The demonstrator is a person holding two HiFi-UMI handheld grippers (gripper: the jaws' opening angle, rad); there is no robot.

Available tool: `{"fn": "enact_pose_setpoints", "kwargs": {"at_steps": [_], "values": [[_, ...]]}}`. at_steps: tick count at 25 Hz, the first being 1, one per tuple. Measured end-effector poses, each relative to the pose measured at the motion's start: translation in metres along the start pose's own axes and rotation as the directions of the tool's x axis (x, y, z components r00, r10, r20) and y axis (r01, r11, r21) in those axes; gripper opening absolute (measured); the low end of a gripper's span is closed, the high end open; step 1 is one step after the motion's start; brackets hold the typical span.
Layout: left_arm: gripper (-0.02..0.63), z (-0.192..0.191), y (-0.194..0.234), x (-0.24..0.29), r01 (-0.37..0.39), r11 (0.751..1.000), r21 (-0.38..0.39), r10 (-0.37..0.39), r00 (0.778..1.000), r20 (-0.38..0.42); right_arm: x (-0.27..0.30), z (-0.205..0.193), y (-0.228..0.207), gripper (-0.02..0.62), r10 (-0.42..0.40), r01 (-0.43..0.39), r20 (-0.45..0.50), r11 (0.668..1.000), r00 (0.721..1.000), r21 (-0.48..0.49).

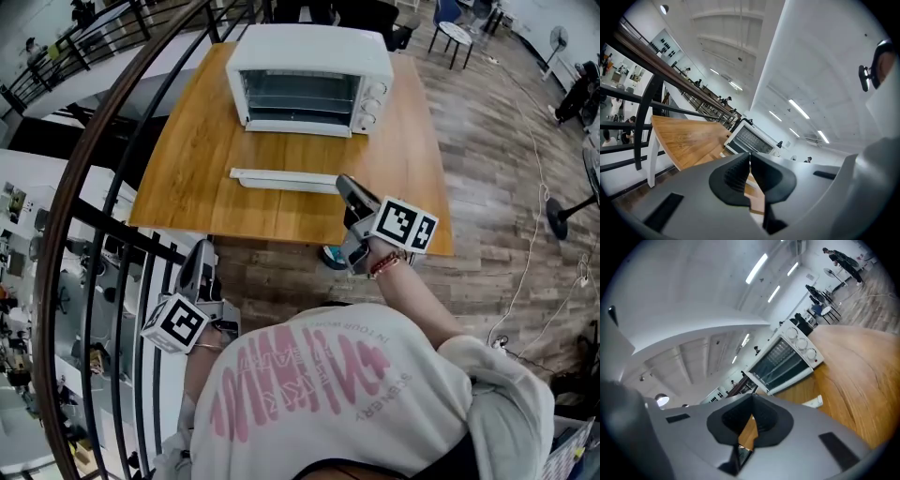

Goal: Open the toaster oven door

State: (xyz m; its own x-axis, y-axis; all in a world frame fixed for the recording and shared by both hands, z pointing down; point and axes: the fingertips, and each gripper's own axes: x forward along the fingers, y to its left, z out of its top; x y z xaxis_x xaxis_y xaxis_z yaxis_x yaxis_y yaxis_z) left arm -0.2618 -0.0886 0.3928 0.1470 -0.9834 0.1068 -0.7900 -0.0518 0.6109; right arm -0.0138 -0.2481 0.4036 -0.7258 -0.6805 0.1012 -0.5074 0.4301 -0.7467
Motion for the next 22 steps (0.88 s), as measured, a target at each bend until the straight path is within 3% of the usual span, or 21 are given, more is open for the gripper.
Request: {"fn": "enact_pose_setpoints", "kwargs": {"at_steps": [5, 9, 13, 22], "values": [[0.025, -0.010, -0.017, 0.013, 0.029, 1.000, 0.010, -0.029, 0.999, -0.025, -0.014, 0.036, 0.035, 0.005, 0.104, -0.093, 0.096, 0.989, 0.990, -0.119], [0.025, -0.016, -0.034, 0.017, 0.037, 0.999, 0.019, -0.037, 0.999, -0.015, -0.028, 0.051, 0.042, 0.005, 0.129, -0.101, 0.115, 0.970, 0.985, -0.222], [0.025, -0.026, -0.053, 0.018, 0.031, 0.999, 0.023, -0.031, 0.999, -0.012, -0.045, 0.062, 0.027, 0.005, 0.100, -0.068, 0.099, 0.955, 0.990, -0.290], [0.025, -0.067, -0.105, 0.010, 0.004, 1.000, 0.013, -0.005, 1.000, 0.020, -0.095, 0.065, 0.002, 0.005, 0.118, -0.107, 0.013, 0.940, 0.993, -0.325]]}}
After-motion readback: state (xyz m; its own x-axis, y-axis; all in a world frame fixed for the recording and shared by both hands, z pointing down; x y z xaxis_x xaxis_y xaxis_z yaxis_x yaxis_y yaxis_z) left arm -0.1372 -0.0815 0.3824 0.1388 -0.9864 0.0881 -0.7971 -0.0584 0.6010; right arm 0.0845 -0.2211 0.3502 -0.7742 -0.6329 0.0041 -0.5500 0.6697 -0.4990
